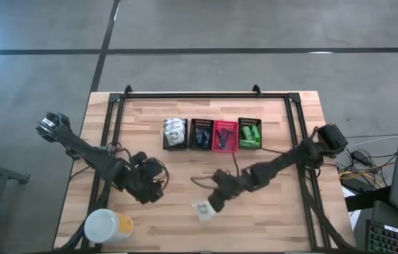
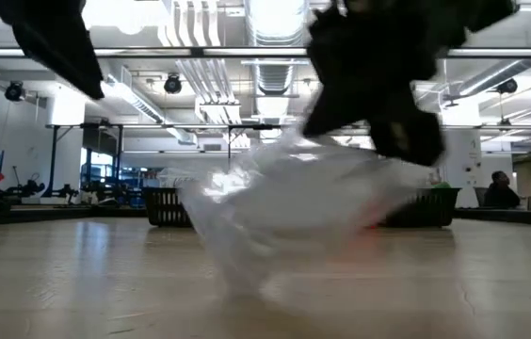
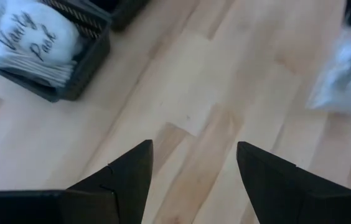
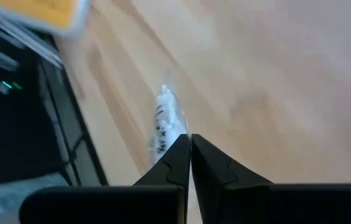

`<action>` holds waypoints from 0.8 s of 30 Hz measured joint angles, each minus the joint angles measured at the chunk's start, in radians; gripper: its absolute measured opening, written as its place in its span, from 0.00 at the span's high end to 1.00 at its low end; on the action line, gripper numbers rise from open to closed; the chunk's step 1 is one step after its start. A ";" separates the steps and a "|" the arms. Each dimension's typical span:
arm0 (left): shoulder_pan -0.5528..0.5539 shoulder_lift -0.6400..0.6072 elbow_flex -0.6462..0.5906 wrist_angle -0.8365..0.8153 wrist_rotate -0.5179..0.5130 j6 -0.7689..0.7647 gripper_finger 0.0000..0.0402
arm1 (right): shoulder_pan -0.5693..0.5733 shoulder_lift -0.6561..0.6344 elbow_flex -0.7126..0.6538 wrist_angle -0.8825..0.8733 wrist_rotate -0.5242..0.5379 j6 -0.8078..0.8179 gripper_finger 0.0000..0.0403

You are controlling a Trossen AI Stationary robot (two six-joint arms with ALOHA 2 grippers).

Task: Pick & Place Travel size toiletries
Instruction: Put the cotton pack into the left black bin

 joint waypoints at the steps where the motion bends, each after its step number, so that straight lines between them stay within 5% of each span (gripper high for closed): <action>1: -0.001 -0.022 -0.001 -0.004 -0.005 -0.007 0.41 | -0.020 -0.008 0.014 0.002 0.000 -0.024 0.98; 8: -0.001 -0.118 -0.052 0.058 -0.008 0.005 0.41 | -0.103 -0.022 0.132 -0.079 -0.004 -0.189 0.98; 19: 0.035 -0.235 -0.181 0.517 -0.004 0.277 0.41 | -0.144 -0.024 0.384 -0.368 -0.012 -0.426 0.98; 24: 0.072 -0.218 -0.181 0.586 0.015 0.397 0.41 | -0.146 -0.024 0.426 -0.396 -0.012 -0.440 0.98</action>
